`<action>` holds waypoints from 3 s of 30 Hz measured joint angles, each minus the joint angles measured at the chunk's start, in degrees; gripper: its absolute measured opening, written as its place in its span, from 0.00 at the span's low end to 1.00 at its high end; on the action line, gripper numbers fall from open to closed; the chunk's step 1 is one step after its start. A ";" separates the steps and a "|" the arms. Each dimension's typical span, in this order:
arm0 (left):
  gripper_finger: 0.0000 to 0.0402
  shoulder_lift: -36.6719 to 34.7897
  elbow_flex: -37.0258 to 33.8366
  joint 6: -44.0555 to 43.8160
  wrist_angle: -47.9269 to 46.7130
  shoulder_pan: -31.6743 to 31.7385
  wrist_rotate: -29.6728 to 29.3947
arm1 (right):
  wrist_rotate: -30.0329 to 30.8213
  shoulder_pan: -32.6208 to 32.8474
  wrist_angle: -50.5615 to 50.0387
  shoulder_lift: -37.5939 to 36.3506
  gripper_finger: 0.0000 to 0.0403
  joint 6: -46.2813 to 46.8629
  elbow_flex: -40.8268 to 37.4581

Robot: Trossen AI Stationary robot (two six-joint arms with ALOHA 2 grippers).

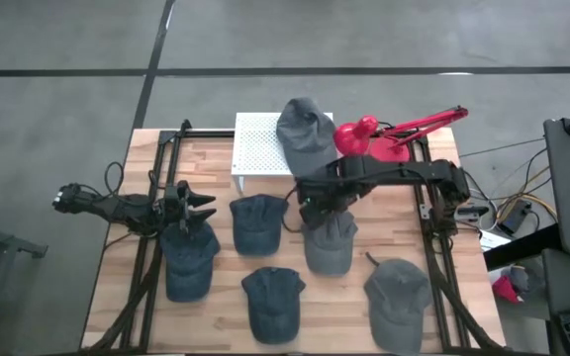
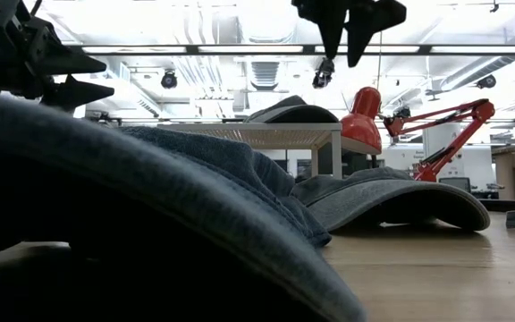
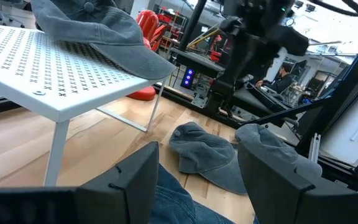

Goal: Pick & Place hat
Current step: Stack the top gray cap on the gray cap on the shelf

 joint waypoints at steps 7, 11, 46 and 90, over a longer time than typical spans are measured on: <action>0.55 0.01 0.00 0.00 -0.01 -0.01 0.00 | -1.13 4.11 0.03 0.00 0.45 8.07 -1.98; 0.55 0.01 0.00 0.00 -0.02 -0.01 0.00 | -1.03 5.01 -0.02 0.00 0.45 12.50 -5.73; 0.55 0.02 -0.04 0.00 0.00 0.00 0.02 | -2.99 5.45 16.70 0.02 0.68 17.04 -22.26; 0.55 0.02 -0.07 0.00 -0.02 -0.01 0.02 | 0.55 4.66 37.82 -0.10 0.33 26.50 -43.44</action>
